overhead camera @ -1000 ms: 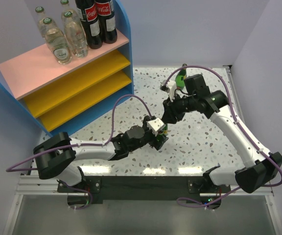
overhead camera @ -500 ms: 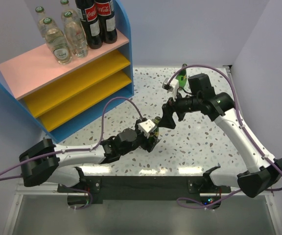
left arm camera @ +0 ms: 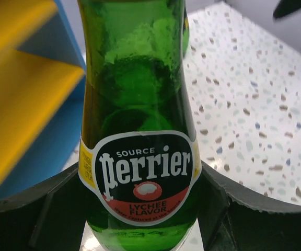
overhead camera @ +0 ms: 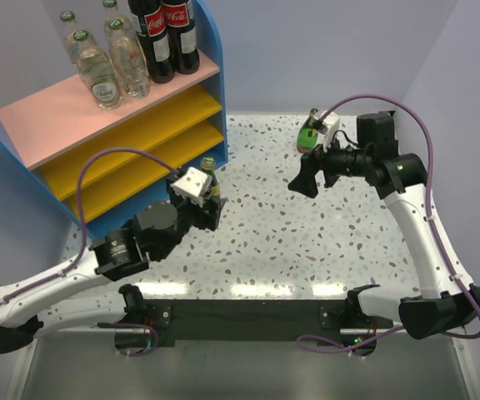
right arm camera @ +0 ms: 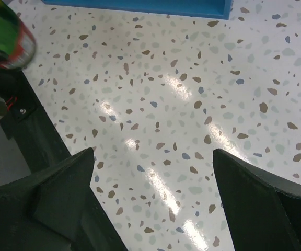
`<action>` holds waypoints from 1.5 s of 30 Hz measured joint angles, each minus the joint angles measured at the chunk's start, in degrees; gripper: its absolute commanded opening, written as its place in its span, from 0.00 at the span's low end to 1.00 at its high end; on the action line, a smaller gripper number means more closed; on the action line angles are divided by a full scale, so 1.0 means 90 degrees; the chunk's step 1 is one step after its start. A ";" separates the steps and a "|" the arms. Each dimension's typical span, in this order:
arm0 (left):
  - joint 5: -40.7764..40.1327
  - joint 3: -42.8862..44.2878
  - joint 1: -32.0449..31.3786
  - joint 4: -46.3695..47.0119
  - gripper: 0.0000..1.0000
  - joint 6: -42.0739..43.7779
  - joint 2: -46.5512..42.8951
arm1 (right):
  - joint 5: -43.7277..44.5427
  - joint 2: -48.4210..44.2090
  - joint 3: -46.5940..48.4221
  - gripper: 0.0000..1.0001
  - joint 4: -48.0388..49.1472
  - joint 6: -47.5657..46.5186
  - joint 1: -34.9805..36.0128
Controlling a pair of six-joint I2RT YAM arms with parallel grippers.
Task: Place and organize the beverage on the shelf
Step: Pick up the drink from the center of the board, then place the drink on the shelf.
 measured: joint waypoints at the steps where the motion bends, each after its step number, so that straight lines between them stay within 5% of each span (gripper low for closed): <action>1: -0.0136 0.0418 0.0000 -0.0287 0.00 0.0066 -0.0029 | 0.0032 0.0000 -0.0024 0.99 0.0015 0.0007 -0.0027; 7: -0.1030 0.2494 0.0000 -0.1200 0.00 0.0442 -0.0051 | 0.0294 0.0032 -0.0080 0.99 0.0032 0.0041 -0.0175; 16: -0.2086 0.3903 0.0002 -0.1345 0.00 0.1654 0.0406 | 0.0476 0.0165 -0.0080 0.99 0.0058 0.0051 -0.0287; 26: -0.1729 0.5821 0.0117 -0.0877 0.00 0.3072 0.2288 | 0.0510 0.0204 -0.0080 0.99 0.0066 0.0051 -0.0352; 32: -0.1411 0.8019 0.0563 -0.0942 0.00 0.3504 0.3640 | 0.0561 0.0204 -0.0080 0.99 0.0068 0.0051 -0.0355; 45: -0.1865 0.9000 0.1154 -0.0138 0.00 0.4311 0.3713 | 0.0629 0.0204 -0.0092 0.99 0.0068 0.0046 -0.0423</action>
